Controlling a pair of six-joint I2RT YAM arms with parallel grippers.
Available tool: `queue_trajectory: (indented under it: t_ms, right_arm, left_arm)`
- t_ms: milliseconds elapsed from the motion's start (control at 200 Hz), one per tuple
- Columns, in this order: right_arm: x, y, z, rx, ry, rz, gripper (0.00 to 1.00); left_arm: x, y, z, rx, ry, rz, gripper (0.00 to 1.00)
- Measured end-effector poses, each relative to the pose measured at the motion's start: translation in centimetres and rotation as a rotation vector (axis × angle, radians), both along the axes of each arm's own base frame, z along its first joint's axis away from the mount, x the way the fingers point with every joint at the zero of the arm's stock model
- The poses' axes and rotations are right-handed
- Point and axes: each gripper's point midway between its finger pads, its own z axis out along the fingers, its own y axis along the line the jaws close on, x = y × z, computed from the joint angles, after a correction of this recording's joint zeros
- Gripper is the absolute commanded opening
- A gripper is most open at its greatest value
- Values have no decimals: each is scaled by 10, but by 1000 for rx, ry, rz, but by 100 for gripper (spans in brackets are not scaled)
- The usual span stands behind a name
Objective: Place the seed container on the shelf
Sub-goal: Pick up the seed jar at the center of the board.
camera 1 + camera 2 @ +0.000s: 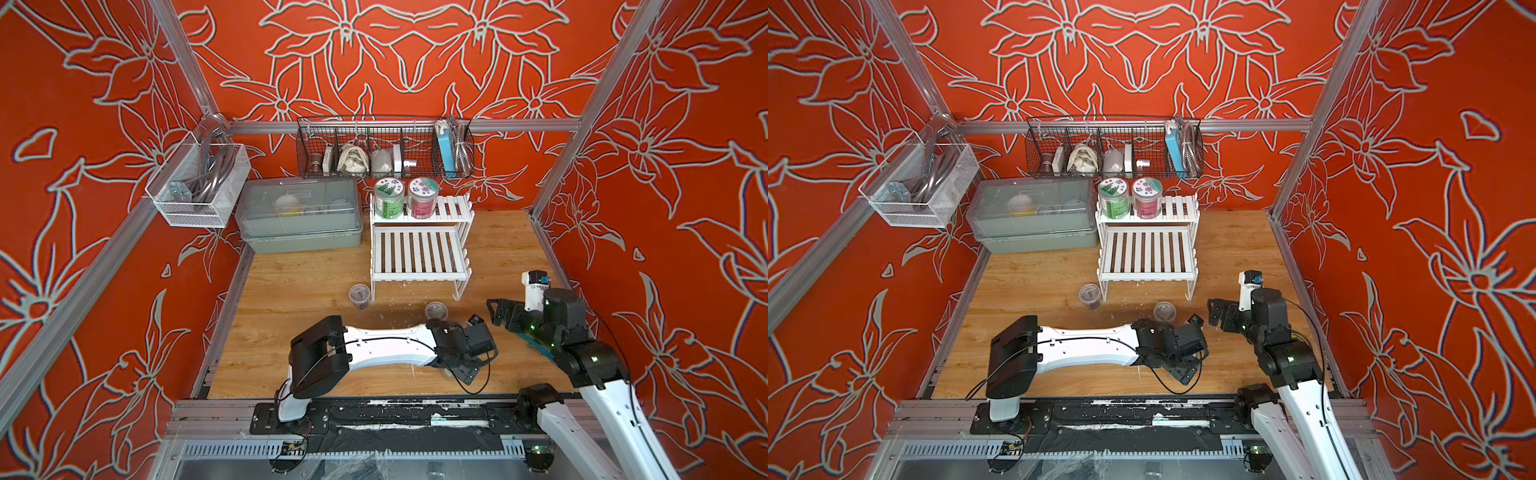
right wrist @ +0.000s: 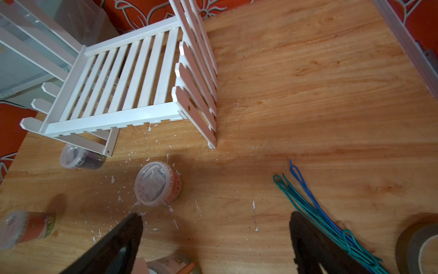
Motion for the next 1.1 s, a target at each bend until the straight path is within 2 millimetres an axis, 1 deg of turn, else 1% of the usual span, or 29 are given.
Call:
queue_trajectory:
  t_ms: [90,145,255,340,465,500,601,671,756,841,966,1101]
  right_arm:
    - [-5,4,8,18,-60,30,100]
    - [-9,6,18,31,-107,50,100]
    - [-12,14,34,55,-183,101,100]
    - [-15,26,45,83,-224,170,100]
    - [-19,47,61,142,-288,296,99]
    - [-21,53,66,159,-306,333,97]
    - [-25,66,75,195,-343,417,95]
    - [-25,71,78,206,-351,453,95]
    - [-24,79,79,221,-353,499,95]
    - [-27,89,79,227,-357,552,95]
    - [-37,109,80,214,-377,658,95]
    - [-49,134,72,172,-368,779,95]
  left_arm:
    - [2,16,18,-27,10,30,75]
    - [6,28,32,-54,14,58,75]
    - [20,59,64,-120,11,138,76]
    - [32,84,84,-167,0,205,76]
    - [42,120,106,-222,-16,290,77]
    - [44,130,112,-241,-23,313,77]
    - [49,154,126,-279,-37,370,77]
    - [52,167,134,-299,-46,403,77]
    - [55,177,142,-321,-56,428,77]
    - [56,181,148,-342,-59,437,77]
    - [55,183,152,-359,-53,440,77]
    - [54,182,153,-370,-41,438,77]
